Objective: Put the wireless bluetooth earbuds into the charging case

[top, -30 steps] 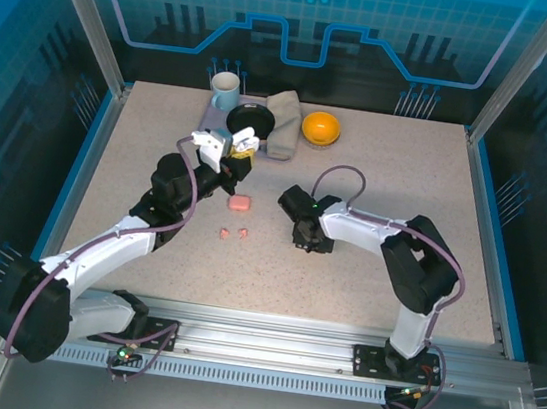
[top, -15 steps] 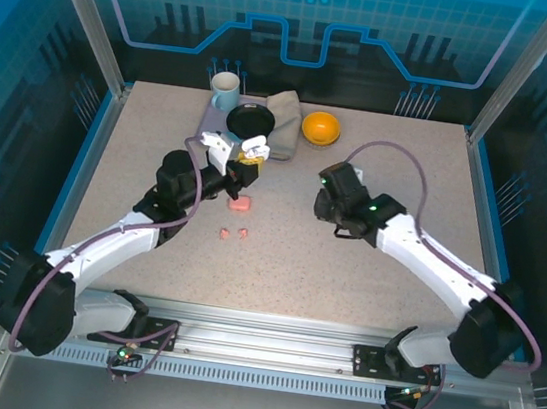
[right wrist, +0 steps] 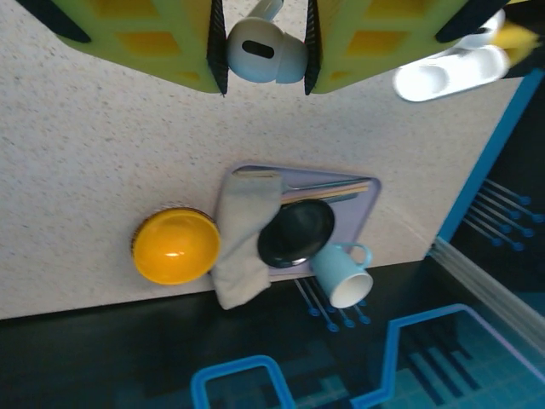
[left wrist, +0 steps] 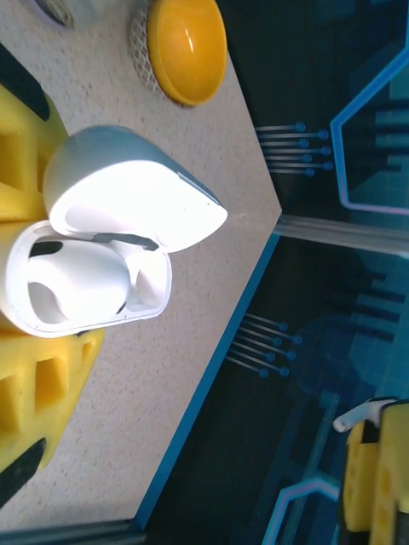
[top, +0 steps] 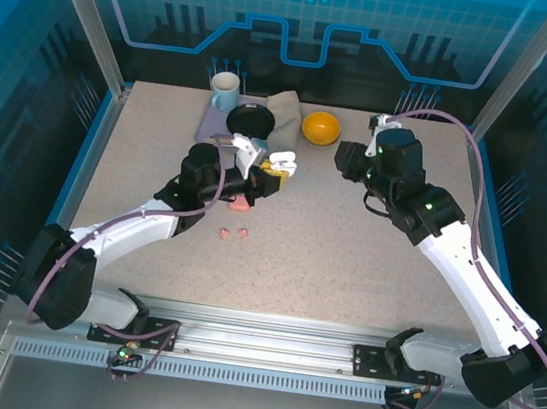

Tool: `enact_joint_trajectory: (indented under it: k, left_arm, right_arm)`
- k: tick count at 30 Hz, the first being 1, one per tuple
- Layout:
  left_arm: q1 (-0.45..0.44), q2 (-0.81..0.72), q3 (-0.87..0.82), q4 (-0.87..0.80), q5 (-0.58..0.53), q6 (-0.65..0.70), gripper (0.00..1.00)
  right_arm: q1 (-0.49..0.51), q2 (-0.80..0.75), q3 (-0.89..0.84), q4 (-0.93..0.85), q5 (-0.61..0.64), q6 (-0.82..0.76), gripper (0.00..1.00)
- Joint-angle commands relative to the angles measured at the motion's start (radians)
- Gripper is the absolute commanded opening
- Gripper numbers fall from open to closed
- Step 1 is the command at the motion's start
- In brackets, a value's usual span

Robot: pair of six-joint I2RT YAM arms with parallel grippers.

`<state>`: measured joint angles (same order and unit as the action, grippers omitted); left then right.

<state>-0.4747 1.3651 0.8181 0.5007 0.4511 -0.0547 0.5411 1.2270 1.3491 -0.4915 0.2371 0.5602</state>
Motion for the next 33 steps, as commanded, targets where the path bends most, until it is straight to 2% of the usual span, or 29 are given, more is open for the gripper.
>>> enact_joint_trajectory:
  k: [1,15,33]
  left_arm:
    - [-0.017,0.036,0.075,0.004,0.071,-0.019,0.00]
    - [-0.047,0.117,0.198,0.017,0.161,-0.046,0.00]
    - [-0.054,0.126,0.254,-0.013,0.190,-0.045,0.00]
  right_arm:
    - [-0.010,0.007,0.024,0.068,-0.093,-0.047,0.32]
    - [-0.010,-0.001,-0.037,0.205,-0.259,-0.130,0.32]
    - [-0.011,0.029,-0.064,0.232,-0.285,-0.140,0.32]
